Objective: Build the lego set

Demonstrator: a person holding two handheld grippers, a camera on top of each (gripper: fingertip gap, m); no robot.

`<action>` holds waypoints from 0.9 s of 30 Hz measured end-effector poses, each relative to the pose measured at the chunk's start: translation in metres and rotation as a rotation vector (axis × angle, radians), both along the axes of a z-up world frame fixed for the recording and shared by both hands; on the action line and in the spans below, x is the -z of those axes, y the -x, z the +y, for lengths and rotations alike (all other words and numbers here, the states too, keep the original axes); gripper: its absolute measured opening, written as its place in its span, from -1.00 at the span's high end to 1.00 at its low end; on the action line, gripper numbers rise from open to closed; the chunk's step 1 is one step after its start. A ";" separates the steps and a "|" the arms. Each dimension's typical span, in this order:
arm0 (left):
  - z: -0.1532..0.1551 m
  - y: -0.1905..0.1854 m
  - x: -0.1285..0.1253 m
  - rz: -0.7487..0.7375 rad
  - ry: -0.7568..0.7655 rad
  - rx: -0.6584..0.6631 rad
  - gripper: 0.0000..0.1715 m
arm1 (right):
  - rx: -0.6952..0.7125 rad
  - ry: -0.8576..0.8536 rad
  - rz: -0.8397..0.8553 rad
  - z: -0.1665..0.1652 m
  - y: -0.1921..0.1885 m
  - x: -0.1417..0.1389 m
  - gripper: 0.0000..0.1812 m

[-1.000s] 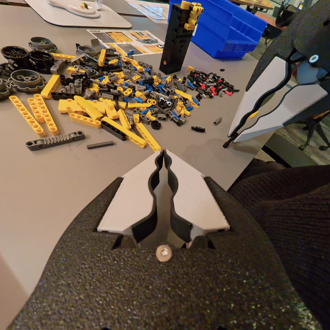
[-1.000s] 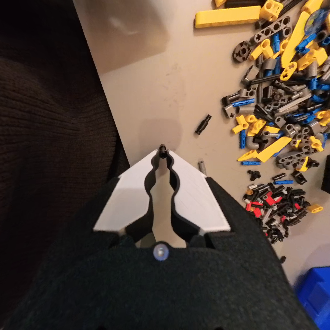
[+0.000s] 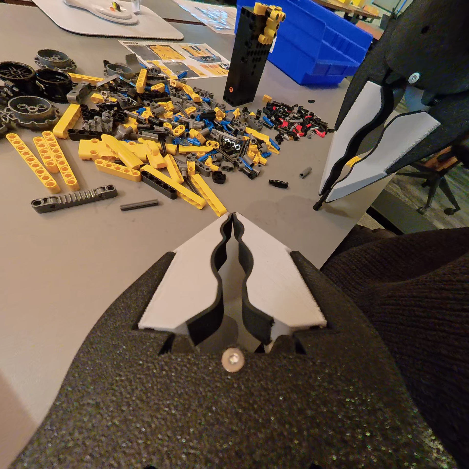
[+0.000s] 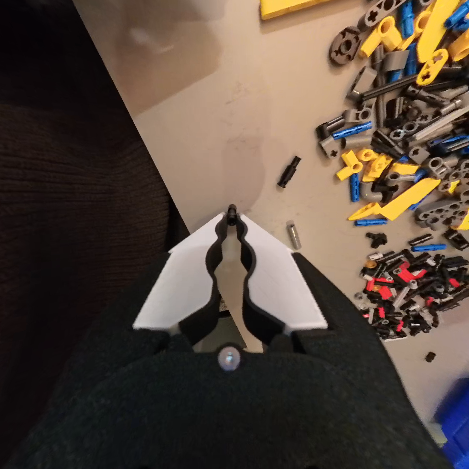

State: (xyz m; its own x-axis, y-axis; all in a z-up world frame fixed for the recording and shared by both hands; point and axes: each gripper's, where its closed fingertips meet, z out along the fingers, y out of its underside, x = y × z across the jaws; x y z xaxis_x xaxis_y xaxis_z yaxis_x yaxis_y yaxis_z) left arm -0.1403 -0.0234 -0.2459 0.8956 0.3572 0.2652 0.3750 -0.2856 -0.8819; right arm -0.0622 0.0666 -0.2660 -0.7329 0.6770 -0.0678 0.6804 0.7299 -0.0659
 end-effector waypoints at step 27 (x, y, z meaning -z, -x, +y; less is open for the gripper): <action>-0.002 0.001 0.000 -0.004 0.001 0.007 1.00 | -0.468 -0.043 0.033 0.000 -0.003 0.001 0.95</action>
